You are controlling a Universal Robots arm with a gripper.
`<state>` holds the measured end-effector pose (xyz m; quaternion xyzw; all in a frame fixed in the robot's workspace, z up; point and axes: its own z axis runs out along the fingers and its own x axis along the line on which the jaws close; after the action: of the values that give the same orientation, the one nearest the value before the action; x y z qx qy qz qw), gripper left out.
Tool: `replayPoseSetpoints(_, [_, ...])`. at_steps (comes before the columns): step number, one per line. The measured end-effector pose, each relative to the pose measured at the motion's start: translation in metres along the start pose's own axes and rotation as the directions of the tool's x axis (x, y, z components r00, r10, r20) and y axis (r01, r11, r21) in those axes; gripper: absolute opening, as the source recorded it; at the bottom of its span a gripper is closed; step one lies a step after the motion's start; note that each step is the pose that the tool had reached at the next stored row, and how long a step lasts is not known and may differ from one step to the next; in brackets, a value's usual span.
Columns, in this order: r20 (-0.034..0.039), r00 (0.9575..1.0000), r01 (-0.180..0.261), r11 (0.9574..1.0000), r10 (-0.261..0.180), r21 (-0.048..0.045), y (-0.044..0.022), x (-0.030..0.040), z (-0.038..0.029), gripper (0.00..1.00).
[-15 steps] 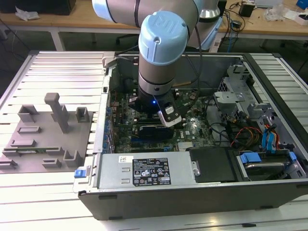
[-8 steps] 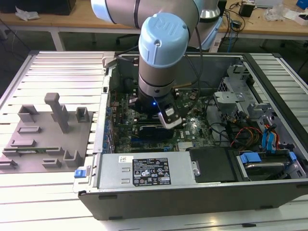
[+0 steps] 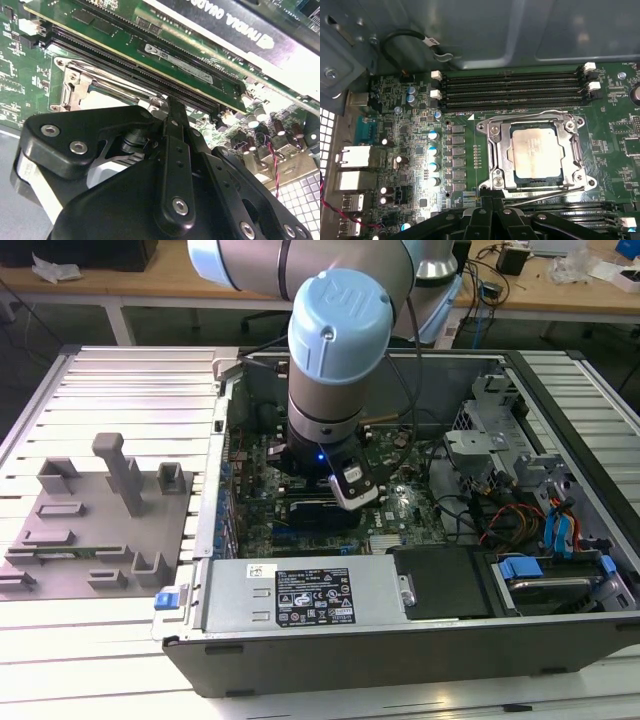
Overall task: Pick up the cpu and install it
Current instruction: 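Install the second cpu locking lever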
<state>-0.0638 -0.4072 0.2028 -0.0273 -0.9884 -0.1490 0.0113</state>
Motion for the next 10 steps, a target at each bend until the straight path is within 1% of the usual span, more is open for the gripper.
replayPoseSetpoints(6, [0.0006,1.0,-0.003,1.0,0.003,-0.0057,-0.0002,0.0,0.0003,0.11])
replayPoseSetpoints(8, [0.0008,1.0,-0.004,0.9999,0.004,-0.0095,-0.0003,0.0,0.0007,0.11])
replayPoseSetpoints(10, [0.0014,1.0,-0.007,0.9998,0.007,-0.0164,-0.0005,-0.0001,0.0013,0.11])
